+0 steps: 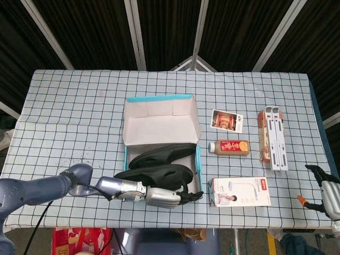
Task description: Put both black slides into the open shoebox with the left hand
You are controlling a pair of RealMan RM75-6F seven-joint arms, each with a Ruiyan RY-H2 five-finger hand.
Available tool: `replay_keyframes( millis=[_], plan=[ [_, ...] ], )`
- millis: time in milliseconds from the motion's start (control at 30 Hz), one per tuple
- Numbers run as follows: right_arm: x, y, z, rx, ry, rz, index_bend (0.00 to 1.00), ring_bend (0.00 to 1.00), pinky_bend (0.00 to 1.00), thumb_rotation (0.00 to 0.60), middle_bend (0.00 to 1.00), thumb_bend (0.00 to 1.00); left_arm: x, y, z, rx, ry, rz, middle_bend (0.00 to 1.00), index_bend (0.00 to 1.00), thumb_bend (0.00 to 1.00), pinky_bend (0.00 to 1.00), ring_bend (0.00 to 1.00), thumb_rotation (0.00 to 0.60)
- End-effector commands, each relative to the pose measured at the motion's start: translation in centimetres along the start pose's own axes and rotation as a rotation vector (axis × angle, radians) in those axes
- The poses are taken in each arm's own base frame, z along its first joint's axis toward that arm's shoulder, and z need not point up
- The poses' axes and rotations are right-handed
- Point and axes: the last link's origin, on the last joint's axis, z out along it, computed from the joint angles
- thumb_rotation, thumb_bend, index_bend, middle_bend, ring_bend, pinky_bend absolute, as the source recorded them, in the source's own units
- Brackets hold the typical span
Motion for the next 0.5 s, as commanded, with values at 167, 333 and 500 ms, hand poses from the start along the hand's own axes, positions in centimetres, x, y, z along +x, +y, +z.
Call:
replay_keyframes(
  millis=[167,333,500],
  plan=[
    [0.0,0.0,0.0,0.003,0.001,0.001,0.18,0.25,0.22,0.600,0.16,0.23,-0.7,0.2,0.5,-0.010,-0.015,-0.001,0.47,0.22,0.51,0.07,0.07,0.600],
    [0.0,0.0,-0.1,0.004,0.001,0.000,0.18,0.25,0.22,0.600,0.16,0.23,-1.3,0.3,0.8,-0.012,-0.023,-0.006,0.47,0.22,0.51,0.07,0.07,0.600],
    [0.0,0.0,0.0,0.002,0.000,0.000,0.18,0.25,0.22,0.600,0.17,0.23,-1.9,0.7,1.5,-0.022,-0.022,-0.017,0.47,0.22,0.50,0.07,0.07,0.600]
  ],
)
